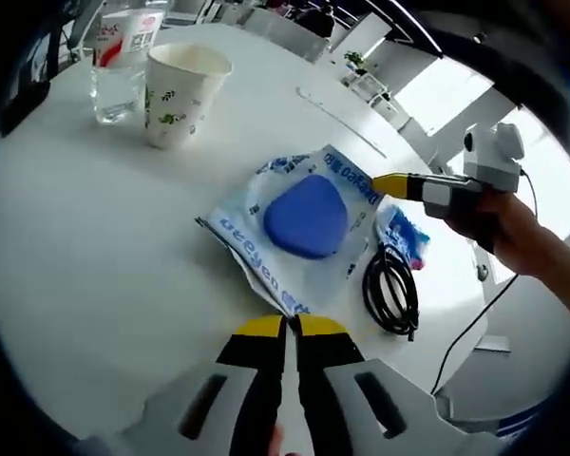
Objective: Arrange the tabletop items into an orderly group along one side of the table until the central work area is clear of visible clutter.
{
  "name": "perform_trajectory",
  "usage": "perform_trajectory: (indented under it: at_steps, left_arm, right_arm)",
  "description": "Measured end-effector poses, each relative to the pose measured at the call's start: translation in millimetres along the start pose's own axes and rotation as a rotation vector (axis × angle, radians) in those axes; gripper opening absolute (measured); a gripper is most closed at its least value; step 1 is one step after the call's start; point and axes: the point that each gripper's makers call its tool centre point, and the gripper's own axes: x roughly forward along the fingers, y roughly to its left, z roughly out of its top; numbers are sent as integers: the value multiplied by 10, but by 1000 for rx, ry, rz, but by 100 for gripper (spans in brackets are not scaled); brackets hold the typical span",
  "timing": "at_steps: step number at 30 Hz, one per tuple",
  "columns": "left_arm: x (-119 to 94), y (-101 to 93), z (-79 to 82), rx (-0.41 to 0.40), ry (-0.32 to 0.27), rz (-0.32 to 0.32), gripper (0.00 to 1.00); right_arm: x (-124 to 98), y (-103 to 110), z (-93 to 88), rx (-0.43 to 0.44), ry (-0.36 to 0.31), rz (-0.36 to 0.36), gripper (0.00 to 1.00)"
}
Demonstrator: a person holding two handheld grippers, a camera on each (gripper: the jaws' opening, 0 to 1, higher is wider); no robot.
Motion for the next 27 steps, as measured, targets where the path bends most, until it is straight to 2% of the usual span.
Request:
perform_trajectory:
  at_steps: [3, 7, 18, 22, 27]
  left_arm:
    - [-44, 32, -4, 16, 1, 4, 0]
    - [-102, 121, 13, -7, -8, 16, 0]
    - [-217, 229, 165, 28, -25, 26, 0]
    - [-277, 316, 193, 31, -27, 37, 0]
    - [-349, 453, 209, 28, -31, 50, 0]
  right_arm:
    - [-28, 53, 2, 1, -12, 13, 0]
    - [-82, 111, 9, 22, -31, 30, 0]
    - [-239, 226, -24, 88, -71, 39, 0]
    - [-292, 319, -83, 102, -76, 42, 0]
    - [-317, 477, -241, 132, -73, 50, 0]
